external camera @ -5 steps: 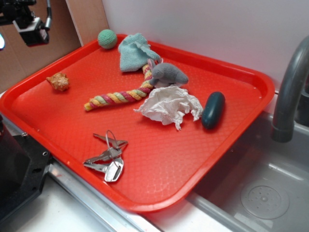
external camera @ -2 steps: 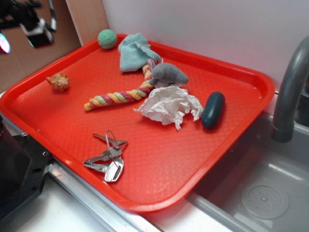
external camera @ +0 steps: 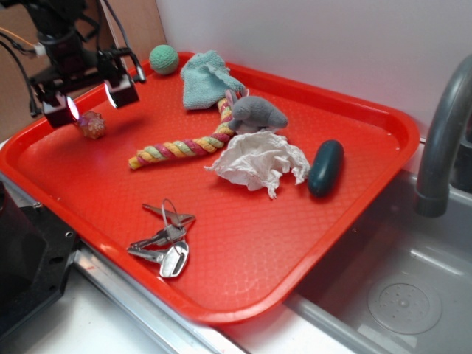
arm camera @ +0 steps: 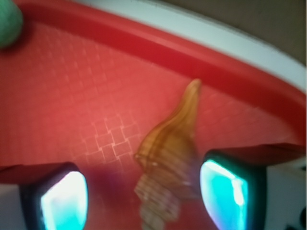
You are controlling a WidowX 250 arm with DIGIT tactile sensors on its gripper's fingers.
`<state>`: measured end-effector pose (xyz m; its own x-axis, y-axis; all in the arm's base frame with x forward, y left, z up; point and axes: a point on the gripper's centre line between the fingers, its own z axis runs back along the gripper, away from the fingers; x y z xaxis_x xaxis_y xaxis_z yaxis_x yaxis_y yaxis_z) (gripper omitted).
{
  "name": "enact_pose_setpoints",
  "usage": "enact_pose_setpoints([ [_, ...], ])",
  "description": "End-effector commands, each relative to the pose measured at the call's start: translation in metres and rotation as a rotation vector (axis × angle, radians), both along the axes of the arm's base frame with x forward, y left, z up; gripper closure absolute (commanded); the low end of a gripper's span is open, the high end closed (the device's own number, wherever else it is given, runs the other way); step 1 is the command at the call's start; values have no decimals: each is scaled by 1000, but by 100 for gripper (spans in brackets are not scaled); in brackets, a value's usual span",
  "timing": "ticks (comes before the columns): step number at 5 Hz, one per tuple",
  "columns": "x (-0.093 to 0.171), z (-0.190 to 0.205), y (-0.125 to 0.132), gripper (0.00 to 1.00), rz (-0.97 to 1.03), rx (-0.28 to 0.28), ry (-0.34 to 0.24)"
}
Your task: Grab the shell.
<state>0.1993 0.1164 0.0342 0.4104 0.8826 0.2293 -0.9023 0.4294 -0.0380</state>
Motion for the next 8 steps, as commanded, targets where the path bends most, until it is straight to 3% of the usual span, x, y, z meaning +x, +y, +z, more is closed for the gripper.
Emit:
enact_pose_setpoints([
  [1, -13, -11, 4, 32, 9, -4, 77],
  [2, -14, -15, 10, 100, -9, -14, 104],
  [3, -14, 17, 0, 100, -158, 18, 66],
  [4, -22, 67, -31, 100, -409, 15, 109],
  [5, -43, 116, -49, 100, -656, 72, 117],
  [6, -46, 143, -46, 100, -874, -18, 95],
  [7, -45, 162, -53, 100, -1034, -81, 31],
  [8, -46, 177, -66, 100, -1128, -90, 11],
])
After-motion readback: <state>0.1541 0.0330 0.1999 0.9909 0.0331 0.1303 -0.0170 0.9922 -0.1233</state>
